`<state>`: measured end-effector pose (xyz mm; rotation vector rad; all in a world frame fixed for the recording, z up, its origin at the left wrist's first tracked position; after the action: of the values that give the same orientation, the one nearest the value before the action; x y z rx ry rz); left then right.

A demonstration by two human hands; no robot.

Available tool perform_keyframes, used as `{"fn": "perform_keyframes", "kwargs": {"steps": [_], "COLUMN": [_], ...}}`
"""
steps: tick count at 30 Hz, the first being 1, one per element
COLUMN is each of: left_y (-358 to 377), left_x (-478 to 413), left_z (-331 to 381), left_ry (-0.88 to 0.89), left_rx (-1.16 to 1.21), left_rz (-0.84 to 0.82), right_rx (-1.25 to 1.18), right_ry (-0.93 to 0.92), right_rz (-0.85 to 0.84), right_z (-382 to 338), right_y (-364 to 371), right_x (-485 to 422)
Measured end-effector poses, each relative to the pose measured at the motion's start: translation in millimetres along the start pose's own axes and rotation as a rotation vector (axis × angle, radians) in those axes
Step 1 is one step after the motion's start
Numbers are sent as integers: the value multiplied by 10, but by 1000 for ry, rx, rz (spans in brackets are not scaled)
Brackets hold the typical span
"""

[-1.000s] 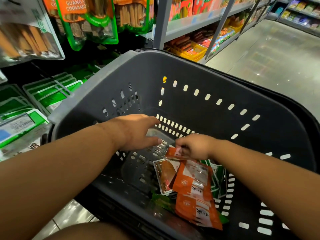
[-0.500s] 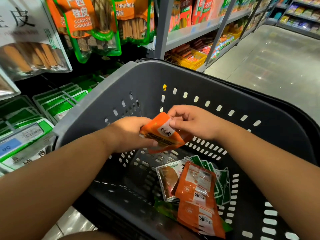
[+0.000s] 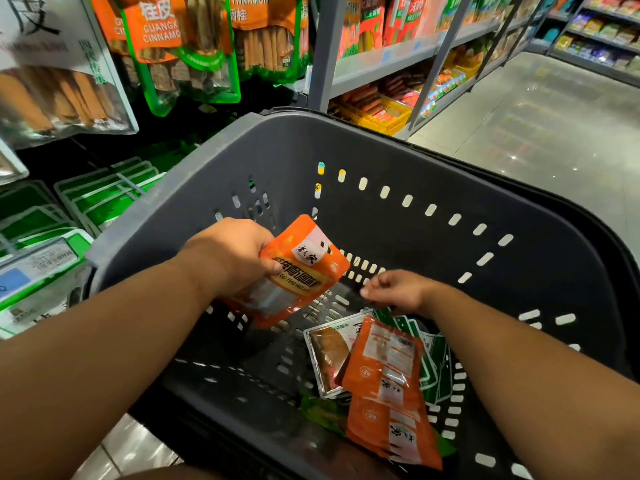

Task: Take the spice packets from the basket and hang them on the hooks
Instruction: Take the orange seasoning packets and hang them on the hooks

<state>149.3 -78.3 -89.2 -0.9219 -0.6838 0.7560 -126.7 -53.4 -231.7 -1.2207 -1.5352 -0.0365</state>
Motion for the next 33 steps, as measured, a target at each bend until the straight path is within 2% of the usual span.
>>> {"fn": "perform_keyframes", "kwargs": {"steps": [4, 12, 18, 21, 25, 28, 33], "left_y": [-13, -36, -31, -31, -12, -5, -96], "left_x": [29, 54, 44, 44, 44, 40, 4], "left_z": [28, 47, 54, 39, 24, -41, -184], "left_ry": [2, 36, 32, 17, -4, -42, -95], "left_rx": [8, -62, -48, -37, -13, 24, 73], "left_rz": [25, 38, 41, 41, 35, 33, 104], "right_rx": [-7, -27, 61, -10, -180, -324, -318], "right_ry": [175, 360, 289, 293, 319, 263, 125], "right_rz": [-13, 158, 174, 101, -79, -167, -173], "right_z": [481, 1027, 952, 937, 861, 686, 260], "right_y": [106, 105, 84, 169, 433, 532, 352], "right_x": [-206, -451, -449, -480, -455, -432, -324]}}
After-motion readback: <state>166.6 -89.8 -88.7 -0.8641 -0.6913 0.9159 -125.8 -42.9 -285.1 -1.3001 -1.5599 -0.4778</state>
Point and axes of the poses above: each hand's wrist, its own x-axis away from the middle knuckle, its own y-axis out of the palm, z = x × y, the point moved 10 cm from there along -x, towards the middle knuckle, and after that the axes turned 14 degrees about y, right-handed, at the moved point
